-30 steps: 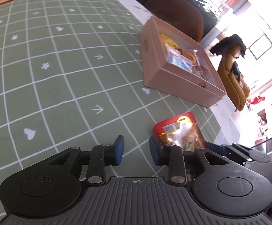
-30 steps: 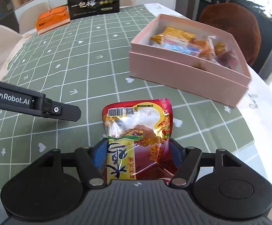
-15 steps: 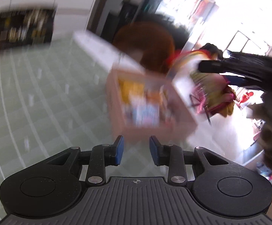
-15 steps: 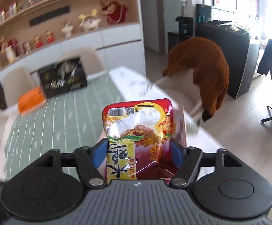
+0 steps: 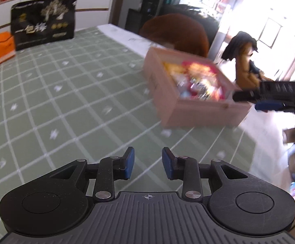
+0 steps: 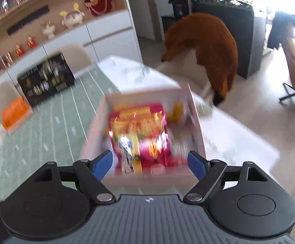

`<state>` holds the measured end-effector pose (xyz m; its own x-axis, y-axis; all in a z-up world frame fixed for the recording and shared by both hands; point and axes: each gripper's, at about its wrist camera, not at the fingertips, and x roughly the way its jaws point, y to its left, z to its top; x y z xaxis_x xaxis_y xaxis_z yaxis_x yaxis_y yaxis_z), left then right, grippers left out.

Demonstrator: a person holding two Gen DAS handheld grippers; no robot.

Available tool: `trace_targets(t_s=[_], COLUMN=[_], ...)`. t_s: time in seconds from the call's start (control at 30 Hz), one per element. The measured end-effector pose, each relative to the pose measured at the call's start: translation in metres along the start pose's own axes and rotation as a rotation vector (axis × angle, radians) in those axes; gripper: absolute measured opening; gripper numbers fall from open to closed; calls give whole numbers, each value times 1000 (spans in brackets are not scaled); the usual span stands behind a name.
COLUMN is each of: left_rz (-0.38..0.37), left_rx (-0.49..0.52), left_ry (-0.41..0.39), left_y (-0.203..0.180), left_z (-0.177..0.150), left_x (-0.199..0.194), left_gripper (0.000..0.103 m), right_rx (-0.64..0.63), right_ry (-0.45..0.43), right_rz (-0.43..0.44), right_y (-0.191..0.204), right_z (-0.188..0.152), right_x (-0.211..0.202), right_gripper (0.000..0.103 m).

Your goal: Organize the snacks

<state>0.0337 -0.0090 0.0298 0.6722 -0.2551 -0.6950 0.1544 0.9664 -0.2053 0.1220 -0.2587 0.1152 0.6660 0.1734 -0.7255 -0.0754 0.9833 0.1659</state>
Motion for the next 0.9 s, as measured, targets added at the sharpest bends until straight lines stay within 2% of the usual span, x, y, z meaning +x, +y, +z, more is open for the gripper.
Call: trace_targets(t_s=[0.2,0.3,0.33,0.37,0.47,0.53,0.7,0.9], left_rz=[56,75,83,92,112,115,151,150], left_rx=[34,102,118,133,163,180,187,179], left_ry=[3,-57,-65,-75,-113,-133,-136,-144], left_y=[2,-6,-9,-12,-20,-23,-31,-32], left_z=[-19,-23,-24,-25,-27,-28,-25,-24], left_x=[17,23,27,30,37,41,44,47], left_gripper=[35,36,36,36,37,41,41,40], right_rx=[-22,-47,-56,-74,-117,-103,-31,-48], right_ry=[9,55,39,8,-8,-17,-58,-123], right_rz=[3,0,-10,-36,-101,-147,-206,-195], right_y=[17,32,34,39,48,48,37,34], right_z=[-78,-99,-104,-108,-111,-110,-115,-121], right_x=[12,28,29,27,32,37,37,38], right_gripper=[81,84,83,83,87,101,103,103])
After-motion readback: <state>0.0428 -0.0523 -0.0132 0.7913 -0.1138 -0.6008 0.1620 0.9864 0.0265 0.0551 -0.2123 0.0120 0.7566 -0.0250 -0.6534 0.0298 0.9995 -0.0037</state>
